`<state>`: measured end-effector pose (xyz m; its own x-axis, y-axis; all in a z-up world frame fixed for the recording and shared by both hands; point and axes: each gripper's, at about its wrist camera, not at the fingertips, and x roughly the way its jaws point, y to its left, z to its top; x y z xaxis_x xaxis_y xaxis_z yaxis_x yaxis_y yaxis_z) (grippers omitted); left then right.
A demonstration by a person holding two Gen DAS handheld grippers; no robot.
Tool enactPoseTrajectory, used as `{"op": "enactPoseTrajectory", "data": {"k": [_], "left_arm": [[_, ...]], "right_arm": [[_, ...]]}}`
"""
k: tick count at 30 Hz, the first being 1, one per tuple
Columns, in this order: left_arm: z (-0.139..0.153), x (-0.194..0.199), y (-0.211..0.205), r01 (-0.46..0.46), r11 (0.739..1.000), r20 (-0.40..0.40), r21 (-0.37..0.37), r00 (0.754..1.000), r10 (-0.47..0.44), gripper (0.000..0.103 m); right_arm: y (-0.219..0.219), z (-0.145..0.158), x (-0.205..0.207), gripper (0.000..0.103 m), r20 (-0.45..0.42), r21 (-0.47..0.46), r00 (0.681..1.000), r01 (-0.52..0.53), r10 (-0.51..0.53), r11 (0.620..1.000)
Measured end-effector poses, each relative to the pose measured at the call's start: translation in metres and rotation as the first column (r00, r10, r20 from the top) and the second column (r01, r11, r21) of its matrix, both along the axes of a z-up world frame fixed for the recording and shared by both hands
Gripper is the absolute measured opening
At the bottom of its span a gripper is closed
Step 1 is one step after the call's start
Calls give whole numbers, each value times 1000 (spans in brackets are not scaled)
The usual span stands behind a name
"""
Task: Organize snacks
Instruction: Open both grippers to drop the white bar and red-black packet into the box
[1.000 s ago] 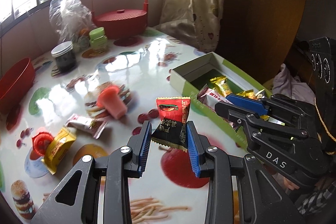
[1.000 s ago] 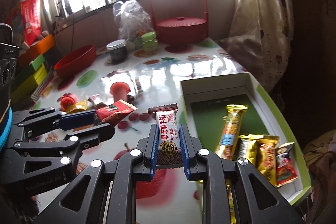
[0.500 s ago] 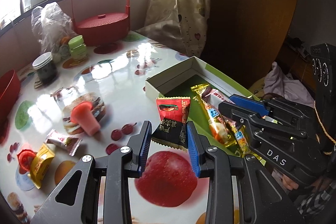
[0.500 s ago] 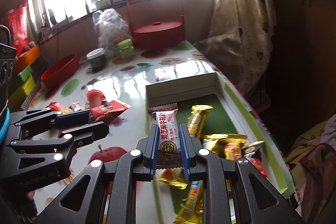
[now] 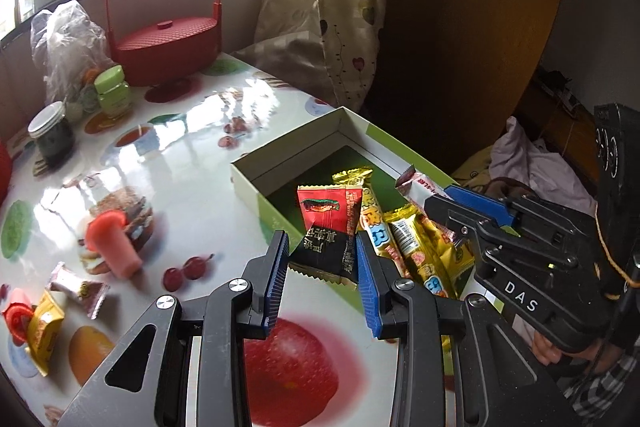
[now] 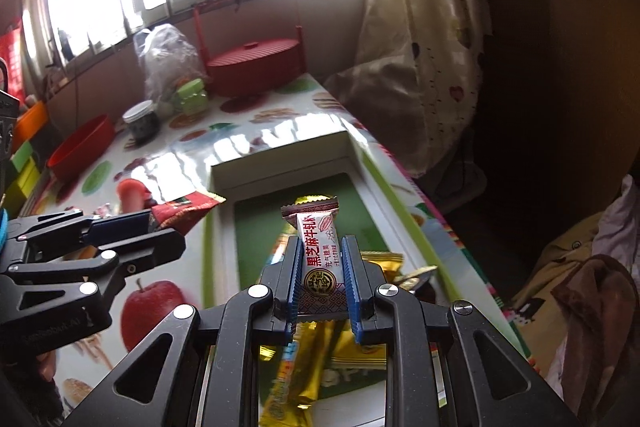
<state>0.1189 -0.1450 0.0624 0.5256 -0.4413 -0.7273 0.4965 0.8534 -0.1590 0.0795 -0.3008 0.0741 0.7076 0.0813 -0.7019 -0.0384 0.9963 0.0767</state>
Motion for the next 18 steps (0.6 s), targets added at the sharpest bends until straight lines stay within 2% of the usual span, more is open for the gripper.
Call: {"op": "enactPoseTrajectory", "data": {"k": [18], "left_arm": [[-19,10,-36,26,999,-36,32,999,-25,35]], "right_arm": [[-18,-18,6,19,-37,-29,998,49,-50,998]]}}
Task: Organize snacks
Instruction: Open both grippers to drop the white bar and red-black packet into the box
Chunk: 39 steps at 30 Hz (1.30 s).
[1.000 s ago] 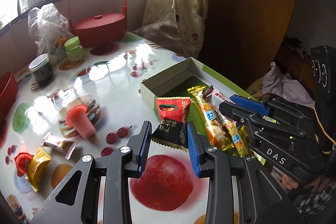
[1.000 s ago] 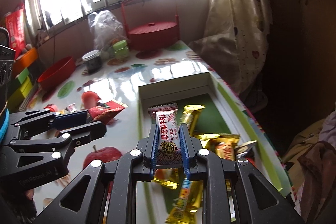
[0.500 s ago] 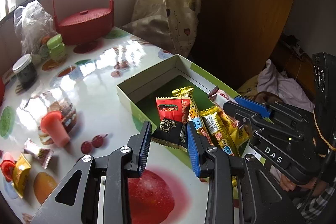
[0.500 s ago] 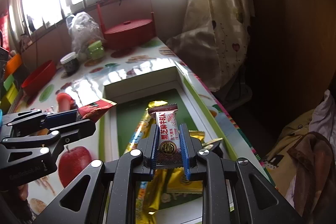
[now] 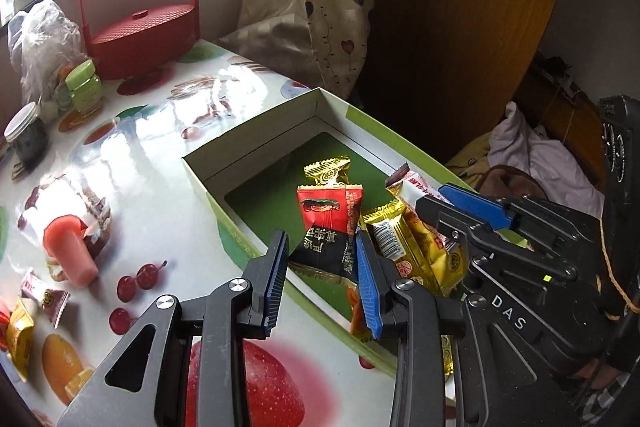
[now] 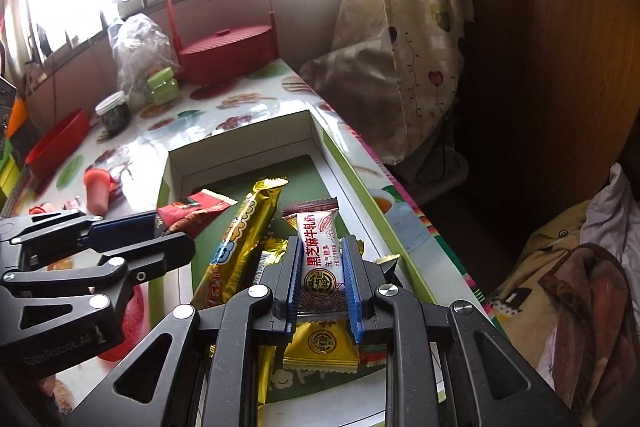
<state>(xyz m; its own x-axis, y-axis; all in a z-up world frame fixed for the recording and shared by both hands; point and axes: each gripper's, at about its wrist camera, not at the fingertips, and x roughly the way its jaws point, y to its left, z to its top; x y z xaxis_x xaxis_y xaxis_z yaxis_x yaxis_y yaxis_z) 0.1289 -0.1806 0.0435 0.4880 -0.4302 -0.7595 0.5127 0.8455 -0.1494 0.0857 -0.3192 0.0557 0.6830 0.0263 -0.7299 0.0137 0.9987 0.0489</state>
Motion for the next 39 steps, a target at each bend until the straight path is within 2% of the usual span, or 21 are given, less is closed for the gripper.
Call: {"op": "enactPoseTrajectory", "data": {"k": [13,22,26,39], "left_arm": [[-7,5,-10,-1,1000,-42,-2,999,1,35],[-5,6,-9,-5,1000,-54,-11,999,5,37],[-2,4,-6,-9,1000,-50,-23,999,8,44],[20,-10,15,-77,996,-25,-39,997,76,44]], "right_arm": [[-4,-2,3,19,-6,23,1000,-4,4,1000],[-4,-3,4,26,-17,34,1000,-7,8,999],[-6,-3,3,31,-21,47,1000,-10,11,999],[-4,6,-2,36,-18,56,1000,-23,24,998]]}}
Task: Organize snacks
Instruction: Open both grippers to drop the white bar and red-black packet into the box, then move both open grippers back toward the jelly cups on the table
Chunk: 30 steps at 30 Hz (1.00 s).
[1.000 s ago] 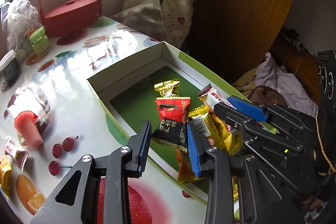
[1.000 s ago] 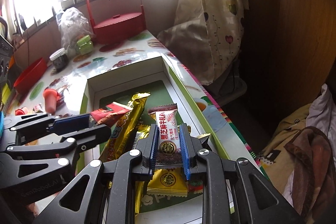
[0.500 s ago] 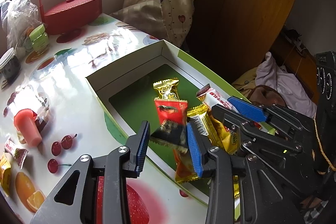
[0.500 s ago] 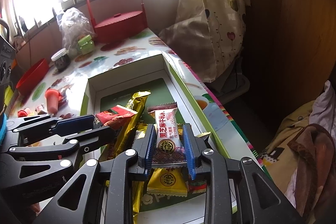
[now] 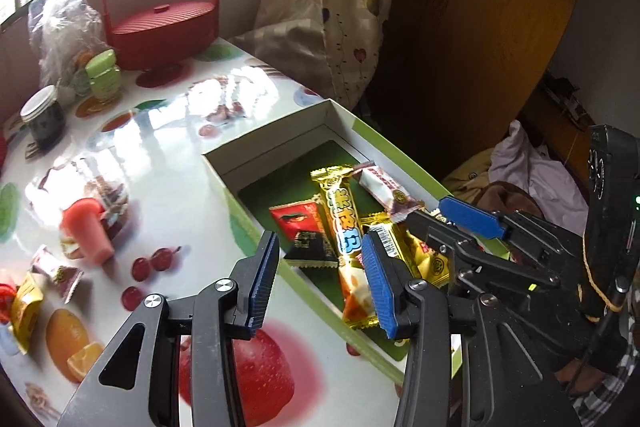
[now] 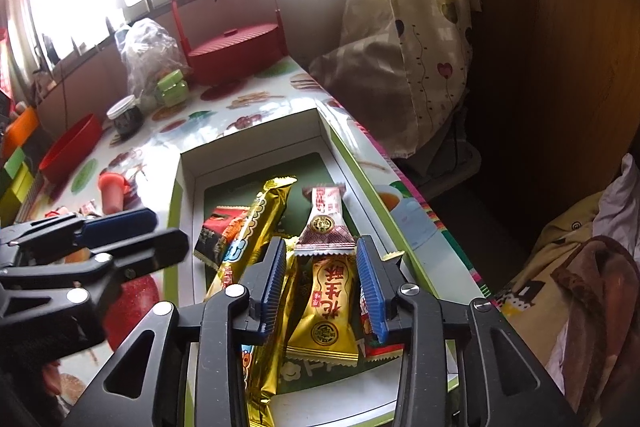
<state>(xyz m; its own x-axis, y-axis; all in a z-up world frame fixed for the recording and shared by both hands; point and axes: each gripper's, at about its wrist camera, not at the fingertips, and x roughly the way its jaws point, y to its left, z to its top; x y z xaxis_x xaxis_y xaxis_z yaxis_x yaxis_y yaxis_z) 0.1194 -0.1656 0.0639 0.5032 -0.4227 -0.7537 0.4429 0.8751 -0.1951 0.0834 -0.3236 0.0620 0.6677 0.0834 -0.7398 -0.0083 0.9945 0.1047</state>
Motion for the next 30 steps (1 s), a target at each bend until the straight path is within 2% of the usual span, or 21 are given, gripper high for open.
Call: {"op": "enactPoseTrajectory", "data": {"k": [8,11,20,30], "left_arm": [[17,-17,20,-64,998,32,3,997,64,45],[25,-27,32,-113,993,66,37,992,110,45],[38,-41,62,-186,982,110,40,977,180,45],[40,-41,92,-229,973,112,14,968,226,45]], "right_arm": [[3,15,-3,37,25,18,1000,-17,17,1000],[8,22,-4,37,46,31,998,-32,31,999],[47,43,-10,37,106,39,988,-119,114,992],[85,61,-4,39,127,0,976,-177,175,984]]}}
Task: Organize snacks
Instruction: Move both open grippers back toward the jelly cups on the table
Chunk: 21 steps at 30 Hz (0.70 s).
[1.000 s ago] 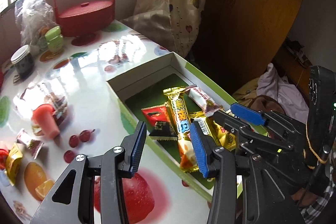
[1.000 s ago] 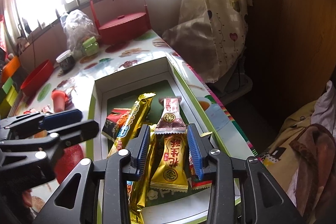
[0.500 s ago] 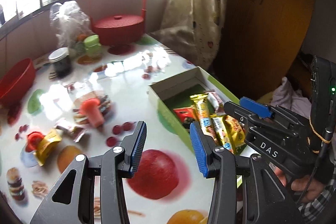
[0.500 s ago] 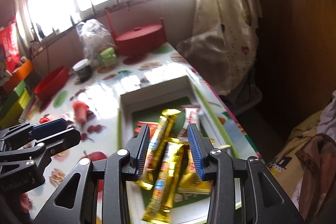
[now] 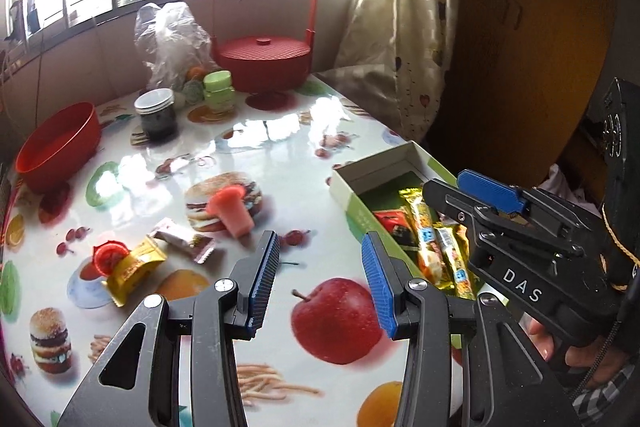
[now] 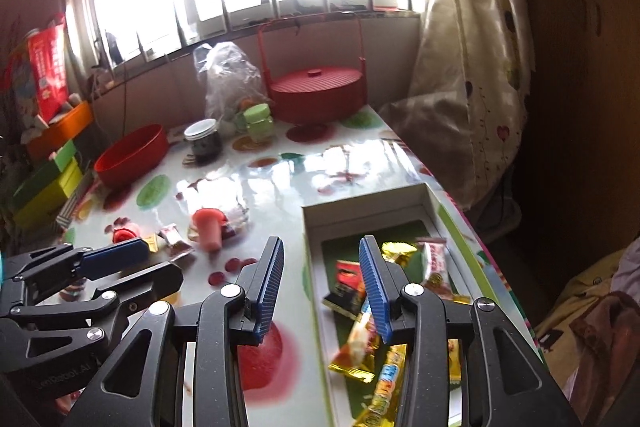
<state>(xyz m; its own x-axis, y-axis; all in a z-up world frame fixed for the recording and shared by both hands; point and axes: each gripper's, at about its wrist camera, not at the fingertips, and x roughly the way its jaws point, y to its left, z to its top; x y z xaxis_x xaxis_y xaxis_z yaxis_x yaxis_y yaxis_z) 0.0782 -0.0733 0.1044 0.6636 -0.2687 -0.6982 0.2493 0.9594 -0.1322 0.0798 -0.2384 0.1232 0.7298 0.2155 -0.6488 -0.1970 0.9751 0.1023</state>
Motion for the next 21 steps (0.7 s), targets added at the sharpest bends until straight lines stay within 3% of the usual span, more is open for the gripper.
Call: {"op": "enactPoseTrajectory", "data": {"k": [10,21], "left_arm": [[-9,13,51,-100,995,-26,-15,995,100,45],[-37,22,124,-242,969,-80,-40,968,239,45]], "right_arm": [[44,-7,29,40,-32,-16,997,-68,68,998],[96,-30,59,42,-88,-7,985,-152,150,988]]}}
